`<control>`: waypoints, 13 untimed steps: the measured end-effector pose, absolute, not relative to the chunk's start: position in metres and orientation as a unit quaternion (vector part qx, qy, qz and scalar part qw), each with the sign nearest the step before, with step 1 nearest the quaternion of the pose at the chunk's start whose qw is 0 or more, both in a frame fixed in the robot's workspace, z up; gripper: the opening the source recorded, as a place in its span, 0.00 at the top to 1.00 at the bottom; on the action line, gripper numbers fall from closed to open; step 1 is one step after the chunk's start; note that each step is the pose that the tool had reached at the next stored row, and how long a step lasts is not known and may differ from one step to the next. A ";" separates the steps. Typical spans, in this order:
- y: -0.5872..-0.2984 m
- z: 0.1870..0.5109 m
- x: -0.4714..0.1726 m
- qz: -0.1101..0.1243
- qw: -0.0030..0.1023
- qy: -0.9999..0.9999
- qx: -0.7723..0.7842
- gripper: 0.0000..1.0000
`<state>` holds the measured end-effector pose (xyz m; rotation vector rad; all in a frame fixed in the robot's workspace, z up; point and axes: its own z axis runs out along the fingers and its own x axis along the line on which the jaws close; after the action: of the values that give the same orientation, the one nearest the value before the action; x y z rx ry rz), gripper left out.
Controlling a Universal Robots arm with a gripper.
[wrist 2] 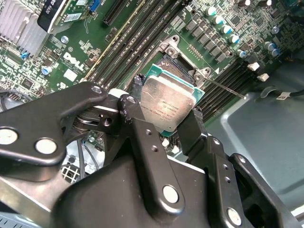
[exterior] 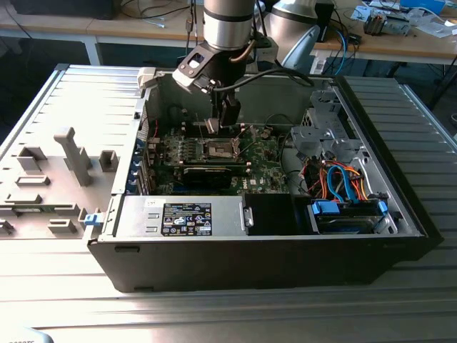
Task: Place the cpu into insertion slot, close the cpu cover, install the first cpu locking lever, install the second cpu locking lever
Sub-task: 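Place the cpu into insertion slot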
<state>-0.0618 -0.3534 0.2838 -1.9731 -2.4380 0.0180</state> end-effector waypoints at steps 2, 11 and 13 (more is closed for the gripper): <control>-0.353 0.283 -0.062 0.006 0.003 -0.773 -0.634 0.45; -0.353 0.282 -0.062 0.006 0.003 -0.760 -0.650 0.45; -0.353 0.282 -0.062 0.006 0.003 -0.757 -0.653 0.45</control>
<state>-0.0618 -0.3534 0.2815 -2.0494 -2.3737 0.0179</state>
